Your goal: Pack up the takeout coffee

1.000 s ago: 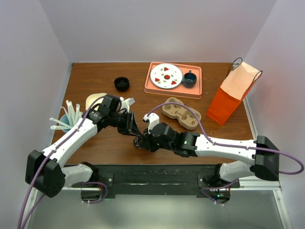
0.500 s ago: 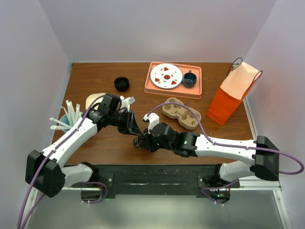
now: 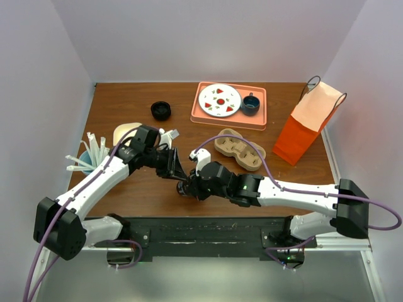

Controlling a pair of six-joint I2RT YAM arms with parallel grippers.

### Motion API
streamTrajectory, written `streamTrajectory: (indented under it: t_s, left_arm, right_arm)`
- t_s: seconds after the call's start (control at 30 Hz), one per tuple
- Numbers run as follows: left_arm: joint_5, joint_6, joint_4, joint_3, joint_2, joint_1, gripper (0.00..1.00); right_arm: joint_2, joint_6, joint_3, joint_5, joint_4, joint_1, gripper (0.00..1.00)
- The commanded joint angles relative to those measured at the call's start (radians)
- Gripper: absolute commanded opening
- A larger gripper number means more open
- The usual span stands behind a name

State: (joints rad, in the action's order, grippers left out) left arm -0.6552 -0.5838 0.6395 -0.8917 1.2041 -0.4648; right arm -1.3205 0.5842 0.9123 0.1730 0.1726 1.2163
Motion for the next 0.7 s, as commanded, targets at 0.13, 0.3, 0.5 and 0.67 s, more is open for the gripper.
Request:
streamTrajectory:
  t_s: [0.13,0.3,0.5,0.67]
  left_arm:
    - [-0.037,-0.01,-0.024,0.0,0.011,0.005,0.27]
    - [-0.038,-0.005,-0.032,0.02,0.014,0.005,0.27]
    - [0.003,0.016,-0.043,0.071,0.035,0.003,0.27]
    - [0.015,0.012,-0.09,0.122,0.046,0.0,0.27]
  right_arm:
    - [0.001,0.002,0.034,0.017,-0.051,-0.008,0.0]
    - [-0.008,0.002,0.04,0.023,-0.056,-0.011,0.0]
    - [-0.042,-0.015,0.048,0.039,-0.05,-0.032,0.0]
    - [-0.071,-0.033,0.059,0.048,-0.027,-0.049,0.0]
